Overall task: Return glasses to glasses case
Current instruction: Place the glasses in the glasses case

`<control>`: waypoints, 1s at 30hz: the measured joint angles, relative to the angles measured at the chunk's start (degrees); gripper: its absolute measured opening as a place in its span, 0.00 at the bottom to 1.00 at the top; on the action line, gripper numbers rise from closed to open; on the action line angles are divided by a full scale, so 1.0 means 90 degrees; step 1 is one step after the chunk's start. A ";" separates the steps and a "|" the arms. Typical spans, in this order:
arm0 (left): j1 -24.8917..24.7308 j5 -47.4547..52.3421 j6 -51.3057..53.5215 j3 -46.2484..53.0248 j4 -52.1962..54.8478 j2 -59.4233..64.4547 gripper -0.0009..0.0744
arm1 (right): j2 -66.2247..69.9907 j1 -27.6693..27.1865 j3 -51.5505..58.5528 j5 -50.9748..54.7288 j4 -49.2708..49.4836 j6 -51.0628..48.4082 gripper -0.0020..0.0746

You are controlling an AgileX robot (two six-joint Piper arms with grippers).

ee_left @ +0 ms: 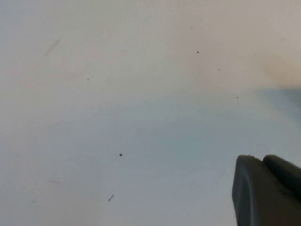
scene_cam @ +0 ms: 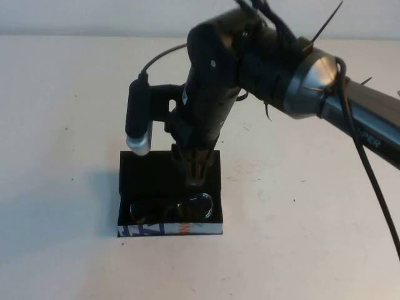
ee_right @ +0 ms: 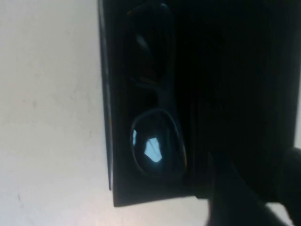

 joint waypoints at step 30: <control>0.0000 -0.1301 -0.1103 0.0000 0.1956 0.0000 0.01 | -0.0195 -0.0308 0.0000 0.0065 0.0087 0.1419 0.01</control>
